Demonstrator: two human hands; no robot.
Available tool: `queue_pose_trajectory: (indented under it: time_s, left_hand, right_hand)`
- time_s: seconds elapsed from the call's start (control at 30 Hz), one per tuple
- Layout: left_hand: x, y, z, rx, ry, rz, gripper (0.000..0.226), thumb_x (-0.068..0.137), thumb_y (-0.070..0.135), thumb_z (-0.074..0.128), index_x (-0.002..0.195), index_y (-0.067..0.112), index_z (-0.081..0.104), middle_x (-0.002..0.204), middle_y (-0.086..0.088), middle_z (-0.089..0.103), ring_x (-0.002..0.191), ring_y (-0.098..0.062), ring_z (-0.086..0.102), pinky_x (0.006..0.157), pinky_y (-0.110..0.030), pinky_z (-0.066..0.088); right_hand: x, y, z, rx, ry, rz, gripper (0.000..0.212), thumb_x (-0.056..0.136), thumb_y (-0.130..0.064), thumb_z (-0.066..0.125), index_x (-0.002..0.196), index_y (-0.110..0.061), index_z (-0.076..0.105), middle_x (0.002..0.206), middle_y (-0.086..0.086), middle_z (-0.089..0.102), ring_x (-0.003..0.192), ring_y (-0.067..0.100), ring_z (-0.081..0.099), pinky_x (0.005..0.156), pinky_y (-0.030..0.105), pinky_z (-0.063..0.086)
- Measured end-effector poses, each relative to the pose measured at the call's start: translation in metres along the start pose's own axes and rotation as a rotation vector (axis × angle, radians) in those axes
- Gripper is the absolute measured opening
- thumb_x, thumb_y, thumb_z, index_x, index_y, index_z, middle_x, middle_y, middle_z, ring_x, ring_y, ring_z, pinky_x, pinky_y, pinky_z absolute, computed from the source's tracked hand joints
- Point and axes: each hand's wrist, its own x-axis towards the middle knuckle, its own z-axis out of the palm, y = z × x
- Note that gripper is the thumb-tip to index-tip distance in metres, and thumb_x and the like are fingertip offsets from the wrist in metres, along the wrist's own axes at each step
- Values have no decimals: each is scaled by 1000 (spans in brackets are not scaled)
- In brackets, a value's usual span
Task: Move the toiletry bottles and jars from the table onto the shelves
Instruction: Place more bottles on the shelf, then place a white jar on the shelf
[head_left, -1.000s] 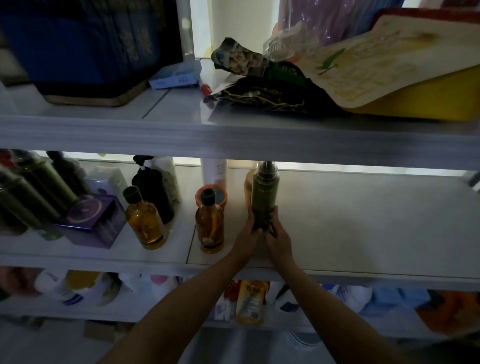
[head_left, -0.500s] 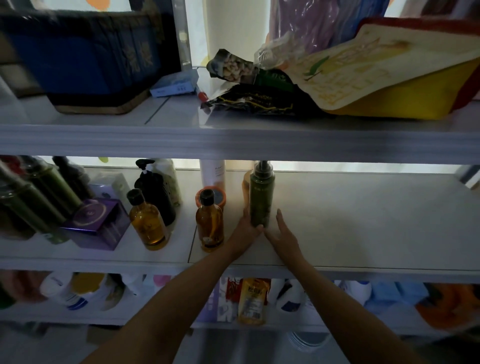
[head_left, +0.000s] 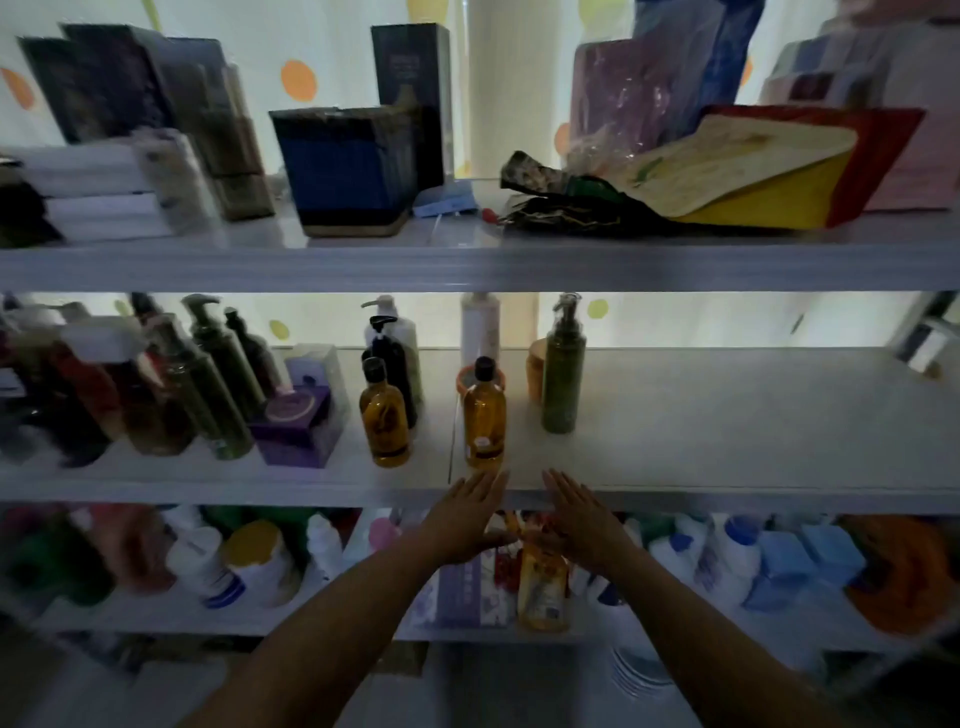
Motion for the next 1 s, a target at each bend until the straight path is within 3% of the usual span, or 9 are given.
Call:
queue_pose_trajectory:
  time_s: [0.1,0.17,0.3,0.4,0.5,0.57,0.63,0.7,1.0]
  left_hand:
    - [-70,-36,2,-14,60,-132,84,93,58,38,151,15,-4,159,-5,-9,147,-19,-6,119,-38,-2]
    - [-125,-62,2,-6,84,-243,90,85,70,23,150,14,-6,158,-4,-11,147,-19,-9,120,-42,-1]
    - [-236,-115,10,5,97,-530,118,57,85,-11,150,12,-10,159,-5,-13,147,-21,-9,118,-40,-2]
    - [-316,-147,17,-40,123,-780,115,63,88,-6,150,14,-12,159,-3,-14,146,-20,-10,117,-39,-7]
    - [-388,-167,15,-82,148,-983,92,88,71,26,150,15,-13,159,-3,-14,146,-22,-12,118,-40,-7]
    - [-429,-176,10,-113,183,-1091,86,93,60,34,150,14,-11,158,-4,-15,146,-22,-14,118,-41,-7]
    - [-466,-191,12,-121,226,-1178,86,93,60,33,150,14,-13,158,-4,-16,146,-22,-14,118,-42,-7]
    - [-498,-207,18,-148,245,-1269,87,93,62,31,150,15,-14,158,-4,-17,146,-23,-14,118,-42,-6]
    - [-606,-313,1,-204,325,-1632,86,95,59,34,149,15,-16,158,-4,-18,146,-23,-15,118,-43,-5]
  right_hand:
    - [-13,-62,12,29,57,-123,91,83,-64,51,149,-16,12,157,4,14,144,19,16,116,38,18]
    - [-15,-107,25,8,31,-233,85,81,-68,49,144,-16,26,149,0,28,138,18,29,114,37,28]
    - [-4,-201,74,-83,-96,-400,103,74,-82,36,150,-17,11,158,2,14,145,19,14,119,34,12]
    - [-6,-281,96,-89,-201,-561,125,57,-96,11,151,-14,2,159,1,1,146,16,5,117,32,9]
    - [-6,-358,118,-96,-260,-716,133,49,-99,4,151,-13,-1,159,0,-2,146,16,4,118,31,10]
    - [-8,-408,129,-98,-314,-826,123,59,-94,9,150,-12,-4,159,1,-5,146,16,0,118,31,4]
    - [-10,-453,140,-132,-320,-945,100,81,-75,31,150,-11,-3,159,2,-5,146,16,-2,117,29,0]
    - [-5,-495,153,-148,-345,-1021,89,90,-61,40,150,-11,-3,159,3,-6,146,15,-3,117,29,1]
    - [55,-672,212,-238,-409,-1259,99,80,-74,32,150,-16,-8,158,-2,-11,146,12,-7,117,33,2]
